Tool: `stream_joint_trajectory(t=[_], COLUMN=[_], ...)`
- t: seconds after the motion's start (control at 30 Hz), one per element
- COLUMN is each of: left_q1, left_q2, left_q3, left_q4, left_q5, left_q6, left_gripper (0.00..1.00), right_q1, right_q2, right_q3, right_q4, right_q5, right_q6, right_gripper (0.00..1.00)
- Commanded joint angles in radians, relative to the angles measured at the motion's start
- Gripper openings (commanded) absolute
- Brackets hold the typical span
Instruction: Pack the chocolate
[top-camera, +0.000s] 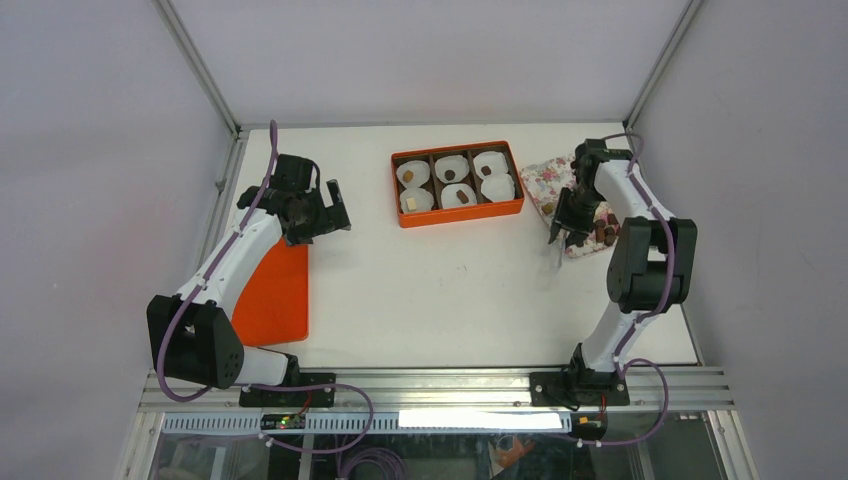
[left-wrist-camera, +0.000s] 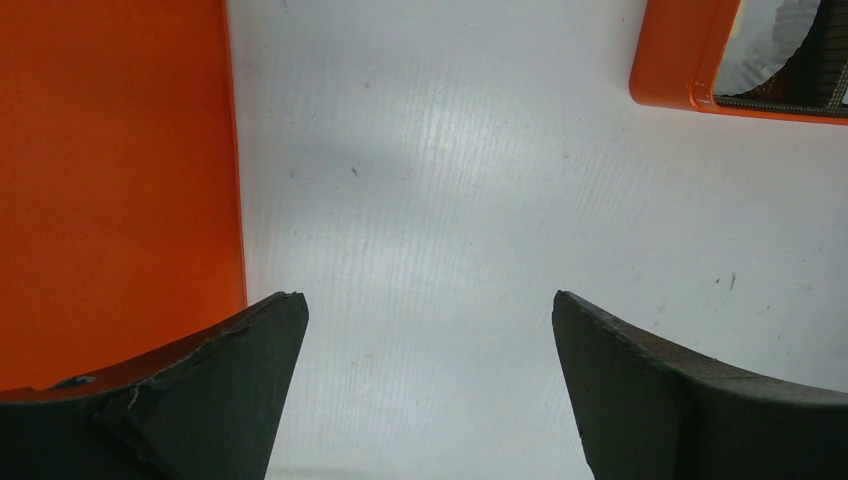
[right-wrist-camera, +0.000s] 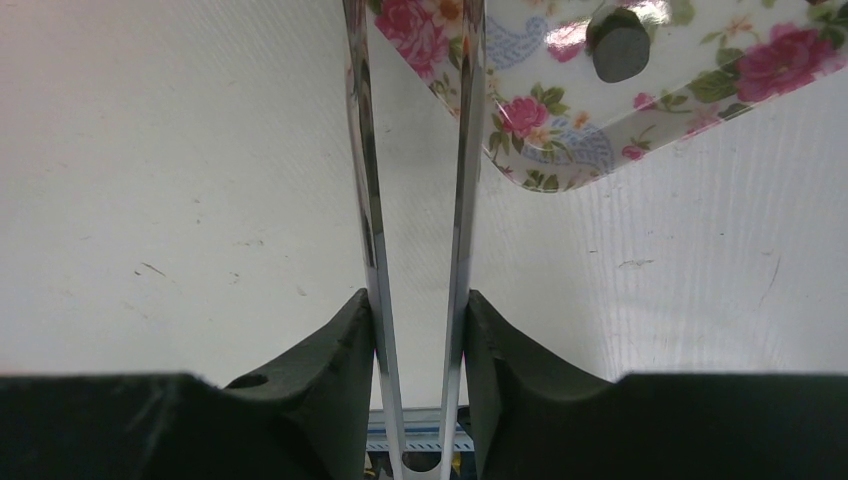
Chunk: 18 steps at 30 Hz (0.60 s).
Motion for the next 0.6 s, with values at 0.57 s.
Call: stream_joint_trajectory(t=[0.57], left_q1=[0.011], left_q2=[-0.050], left_q3=[-0.023], left_q4=[0.038], left_q5=[0.000], left_q6=[-0.014], left_gripper=[0.99], right_q1=[0.287], right_q2=[0.015], right_q3=[0.344], right_q4=[-0.084], right_q5=[-0.019], right_q6=[0.023], right_gripper=[0.00])
